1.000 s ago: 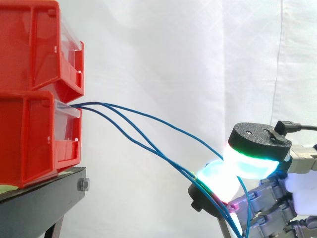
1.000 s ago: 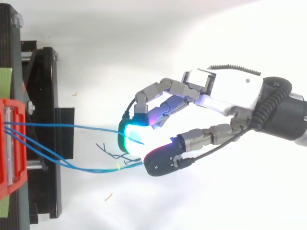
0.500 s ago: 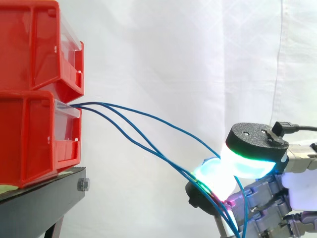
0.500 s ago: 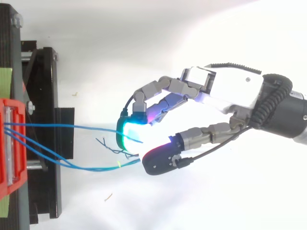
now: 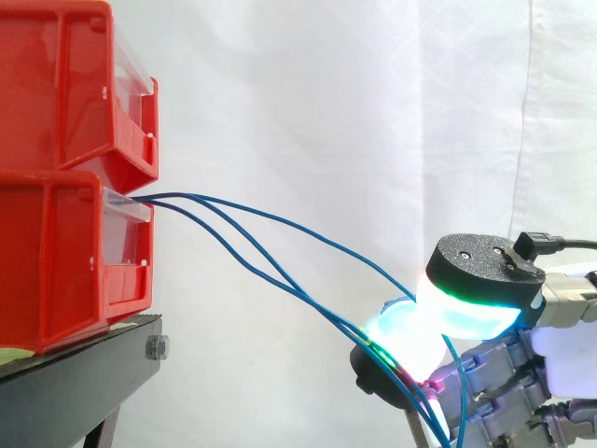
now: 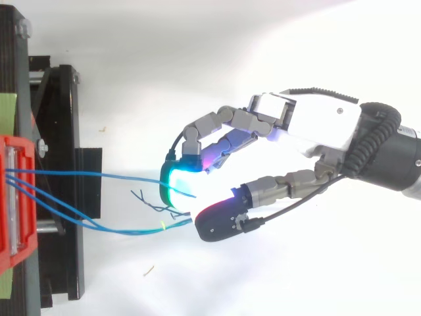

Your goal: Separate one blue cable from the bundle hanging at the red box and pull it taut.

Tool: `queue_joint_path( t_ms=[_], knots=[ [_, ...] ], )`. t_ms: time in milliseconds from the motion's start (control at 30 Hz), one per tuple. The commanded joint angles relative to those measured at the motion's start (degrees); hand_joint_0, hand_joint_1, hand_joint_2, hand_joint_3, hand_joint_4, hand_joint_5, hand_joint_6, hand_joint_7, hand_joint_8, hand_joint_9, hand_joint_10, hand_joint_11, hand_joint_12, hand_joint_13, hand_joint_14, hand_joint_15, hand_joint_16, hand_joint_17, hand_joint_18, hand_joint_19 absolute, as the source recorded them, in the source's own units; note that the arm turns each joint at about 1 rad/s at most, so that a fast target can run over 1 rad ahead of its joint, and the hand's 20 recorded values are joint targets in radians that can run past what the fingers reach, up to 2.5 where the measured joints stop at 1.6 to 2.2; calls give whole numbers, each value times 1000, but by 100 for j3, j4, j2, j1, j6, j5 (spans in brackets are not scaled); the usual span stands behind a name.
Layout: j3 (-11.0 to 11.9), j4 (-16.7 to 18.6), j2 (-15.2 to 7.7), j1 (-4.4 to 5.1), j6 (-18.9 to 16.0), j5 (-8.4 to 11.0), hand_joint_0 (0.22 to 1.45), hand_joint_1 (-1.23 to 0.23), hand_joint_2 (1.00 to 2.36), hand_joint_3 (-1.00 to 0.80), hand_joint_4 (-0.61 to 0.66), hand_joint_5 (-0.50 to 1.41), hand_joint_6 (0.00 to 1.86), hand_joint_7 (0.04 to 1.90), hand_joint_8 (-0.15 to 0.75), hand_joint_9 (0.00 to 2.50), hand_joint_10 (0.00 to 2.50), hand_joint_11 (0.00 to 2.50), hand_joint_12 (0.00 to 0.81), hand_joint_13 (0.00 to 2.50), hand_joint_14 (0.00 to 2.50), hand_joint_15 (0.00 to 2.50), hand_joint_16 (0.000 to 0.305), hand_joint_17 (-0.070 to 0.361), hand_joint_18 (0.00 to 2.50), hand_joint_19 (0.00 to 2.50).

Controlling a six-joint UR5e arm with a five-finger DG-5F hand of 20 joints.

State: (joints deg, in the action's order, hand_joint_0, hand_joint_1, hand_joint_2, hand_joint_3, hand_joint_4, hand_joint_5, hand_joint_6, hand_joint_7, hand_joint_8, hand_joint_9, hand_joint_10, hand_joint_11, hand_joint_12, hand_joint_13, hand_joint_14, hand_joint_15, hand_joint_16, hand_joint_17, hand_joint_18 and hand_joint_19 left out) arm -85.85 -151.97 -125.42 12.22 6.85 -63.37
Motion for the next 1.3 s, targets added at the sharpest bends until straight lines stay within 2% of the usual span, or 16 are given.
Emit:
queue_joint_path(
  t_ms=[0,200,400,733,867,1267],
  knots=[
    [-2,-8,0,0,0,0,578,-704,1021,-48,-59,-155,910,1120,258,838,23,822,365,810,21,628,45,102,717,550],
    [-2,-8,0,0,0,0,567,-688,1017,-108,-34,-145,905,1145,264,880,23,810,370,835,22,641,49,110,734,558],
    [-2,-8,0,0,0,0,570,-592,1008,-168,84,-147,910,1209,300,818,23,782,403,800,18,638,56,127,678,569],
    [7,-8,0,0,0,0,573,-577,1005,-134,72,-145,922,1164,309,805,20,781,408,767,20,619,59,132,670,574],
    [-2,-8,0,0,0,0,574,-629,1002,-58,64,-134,921,1168,324,816,19,783,419,779,17,617,60,136,696,559],
    [-2,-8,0,0,0,9,576,-641,1001,-45,64,-128,920,1169,328,829,20,779,419,791,17,614,60,136,697,545]
  ],
)
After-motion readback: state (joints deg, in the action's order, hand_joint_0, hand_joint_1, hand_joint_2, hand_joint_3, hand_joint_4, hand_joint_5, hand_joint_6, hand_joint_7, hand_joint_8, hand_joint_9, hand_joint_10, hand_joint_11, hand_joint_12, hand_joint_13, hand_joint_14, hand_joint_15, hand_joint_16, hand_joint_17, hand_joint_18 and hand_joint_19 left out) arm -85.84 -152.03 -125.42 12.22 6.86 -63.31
